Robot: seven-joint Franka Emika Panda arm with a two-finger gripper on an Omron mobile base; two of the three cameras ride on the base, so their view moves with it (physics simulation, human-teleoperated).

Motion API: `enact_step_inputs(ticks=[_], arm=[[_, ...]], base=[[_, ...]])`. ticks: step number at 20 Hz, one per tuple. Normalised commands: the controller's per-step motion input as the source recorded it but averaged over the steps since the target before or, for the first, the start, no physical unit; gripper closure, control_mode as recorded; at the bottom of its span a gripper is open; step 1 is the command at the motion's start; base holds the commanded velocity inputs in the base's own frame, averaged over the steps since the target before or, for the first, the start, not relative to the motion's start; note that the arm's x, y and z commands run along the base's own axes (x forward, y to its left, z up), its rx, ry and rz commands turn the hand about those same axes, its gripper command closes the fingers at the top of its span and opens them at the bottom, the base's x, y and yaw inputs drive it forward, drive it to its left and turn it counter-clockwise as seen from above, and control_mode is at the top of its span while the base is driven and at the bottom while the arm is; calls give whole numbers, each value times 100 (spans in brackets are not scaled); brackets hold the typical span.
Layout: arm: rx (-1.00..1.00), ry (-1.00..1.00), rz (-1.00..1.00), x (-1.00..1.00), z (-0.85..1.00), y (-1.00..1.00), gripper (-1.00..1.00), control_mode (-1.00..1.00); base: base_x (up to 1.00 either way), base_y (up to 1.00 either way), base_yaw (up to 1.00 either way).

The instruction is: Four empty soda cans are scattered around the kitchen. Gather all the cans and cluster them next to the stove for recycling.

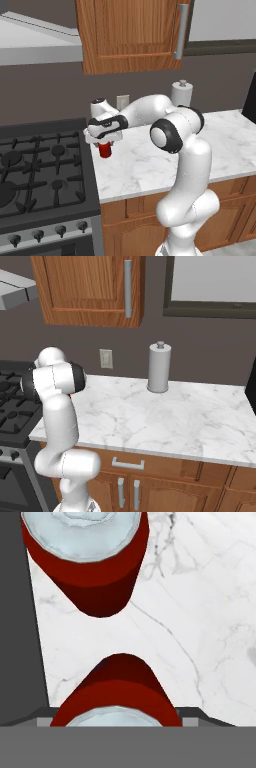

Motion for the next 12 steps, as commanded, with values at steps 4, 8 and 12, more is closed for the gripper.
enact_step_inputs(ticks=[4, 8, 12], arm=[[0, 0, -1, 9, -22, 1, 100, -100], [0, 0, -1, 13, -23, 4, 100, -100], [0, -1, -1, 13, -23, 4, -100, -100]], base=[[0, 0, 0], [0, 0, 0], [0, 0, 0]])
